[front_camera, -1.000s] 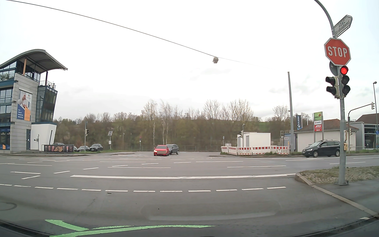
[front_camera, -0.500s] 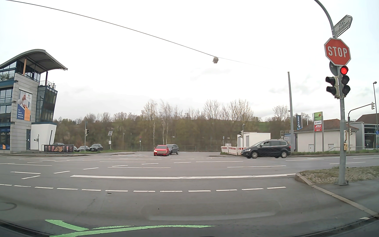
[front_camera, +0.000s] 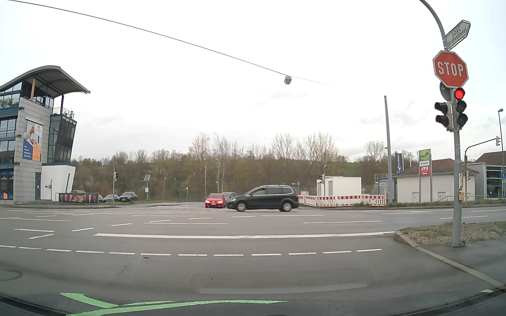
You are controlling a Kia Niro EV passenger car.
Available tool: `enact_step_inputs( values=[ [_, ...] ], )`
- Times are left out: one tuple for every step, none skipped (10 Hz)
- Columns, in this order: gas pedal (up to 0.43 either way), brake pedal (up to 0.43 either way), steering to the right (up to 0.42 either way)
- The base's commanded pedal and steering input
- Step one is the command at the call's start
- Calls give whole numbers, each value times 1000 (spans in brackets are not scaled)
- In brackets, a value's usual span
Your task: Follow the waypoints while adhering to traffic rules and regulations
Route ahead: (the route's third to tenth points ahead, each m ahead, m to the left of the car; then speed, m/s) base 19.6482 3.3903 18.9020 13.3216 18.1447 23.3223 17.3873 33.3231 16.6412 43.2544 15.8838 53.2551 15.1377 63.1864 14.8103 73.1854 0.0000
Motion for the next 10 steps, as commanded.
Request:
enact_step_inputs(
  values=[
    [0,409,-73],
    [0,409,-73],
    [0,409,-73],
    [0,409,-73],
    [0,402,-73],
    [0,409,-73],
    [0,409,-73],
    [0,409,-73],
    [0,409,-73],
    [0,409,-73]
  ],
)
